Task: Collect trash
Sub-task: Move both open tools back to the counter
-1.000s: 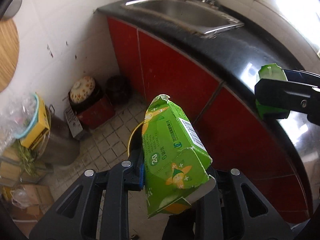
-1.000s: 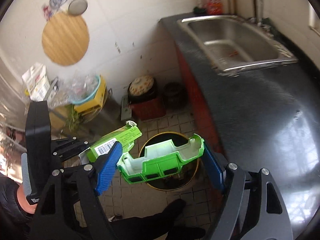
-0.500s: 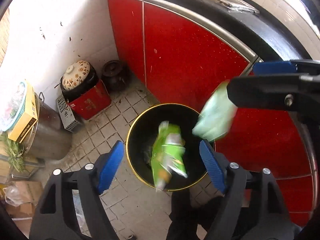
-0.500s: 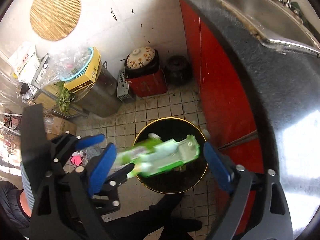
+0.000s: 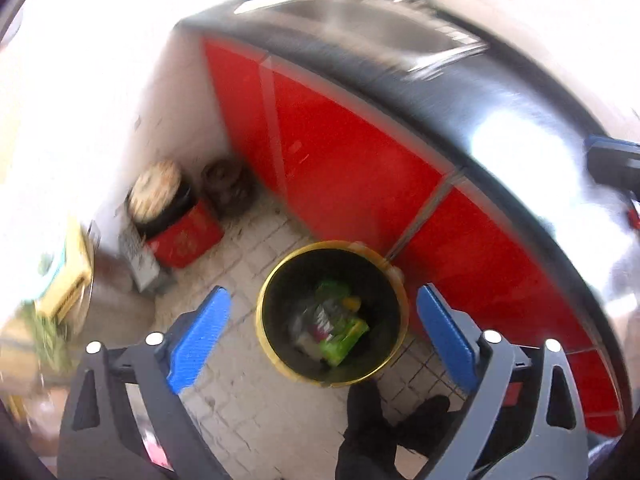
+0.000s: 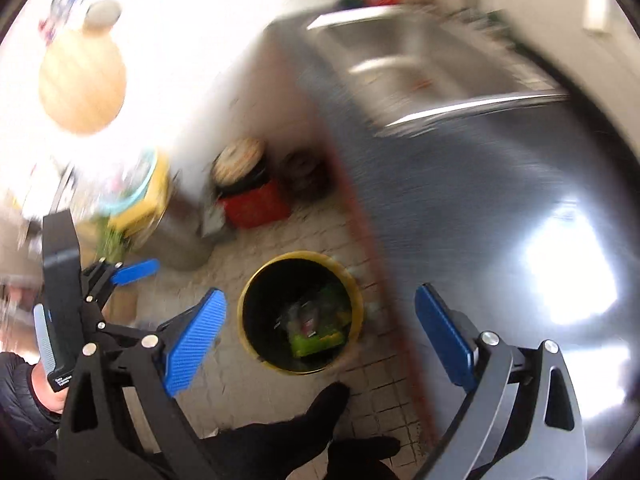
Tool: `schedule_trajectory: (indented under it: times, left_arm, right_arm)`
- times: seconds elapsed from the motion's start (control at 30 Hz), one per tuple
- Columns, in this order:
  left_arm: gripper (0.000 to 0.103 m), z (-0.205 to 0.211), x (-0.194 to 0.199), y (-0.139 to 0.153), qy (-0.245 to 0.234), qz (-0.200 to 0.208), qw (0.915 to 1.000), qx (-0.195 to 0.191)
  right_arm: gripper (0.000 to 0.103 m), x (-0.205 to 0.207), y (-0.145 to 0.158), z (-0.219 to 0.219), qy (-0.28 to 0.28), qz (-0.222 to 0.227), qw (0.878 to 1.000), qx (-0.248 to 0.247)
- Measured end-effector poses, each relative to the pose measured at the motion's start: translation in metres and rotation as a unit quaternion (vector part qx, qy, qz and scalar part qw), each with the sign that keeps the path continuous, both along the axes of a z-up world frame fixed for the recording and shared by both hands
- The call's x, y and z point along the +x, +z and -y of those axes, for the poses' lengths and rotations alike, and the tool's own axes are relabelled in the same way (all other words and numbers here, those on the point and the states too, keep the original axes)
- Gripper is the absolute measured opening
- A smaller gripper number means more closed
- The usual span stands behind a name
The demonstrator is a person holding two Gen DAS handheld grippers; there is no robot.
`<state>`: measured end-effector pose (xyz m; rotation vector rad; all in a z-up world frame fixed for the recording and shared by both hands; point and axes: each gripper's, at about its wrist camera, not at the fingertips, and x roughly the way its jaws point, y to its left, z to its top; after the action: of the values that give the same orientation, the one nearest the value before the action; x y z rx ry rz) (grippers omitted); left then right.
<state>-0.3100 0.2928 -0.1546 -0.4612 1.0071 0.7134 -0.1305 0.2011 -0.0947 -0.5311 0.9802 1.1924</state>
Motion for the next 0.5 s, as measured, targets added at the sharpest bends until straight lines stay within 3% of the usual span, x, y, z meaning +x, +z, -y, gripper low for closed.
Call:
schedule_trajectory:
  times: [0.07,0.13,0.2,0.3,0.4,0.5]
  left_arm:
    - [0.093,0.015,0.032,0.024,-0.055,0.02,0.9982,0.008]
    - [0.093,0.036,0.073,0.045,-0.125,0.037,0.9913,0.019]
    - [0.093,0.063,0.119,0.064,-0.201,0.052,0.9777,0.034]
    - [0.093,0.108,0.183,0.086,-0.298,0.072,0.9506,0.047]
    - [0.093,0.152,0.233,0.104,-0.361,0.092,0.927,0.045]
    - [0.093,0.198,0.276,0.121,-0.413,0.107,0.9038,0.032]
  right_arm:
    - [0.095,0.033,0.031,0.044,-0.073,0.02,0.997,0.016]
    - [0.095,0.064,0.055,0.093,-0.151,0.034,0.987,0.033]
    - [0.095,0.09,0.07,0.14,-0.215,0.045,0.975,0.042]
    - [0.095,0.125,0.086,0.215,-0.303,0.064,0.95,0.048]
    - [0.095,0.15,0.092,0.291,-0.377,0.07,0.922,0.052]
    - [0.095,0.164,0.09,0.35,-0.417,0.071,0.905,0.048]
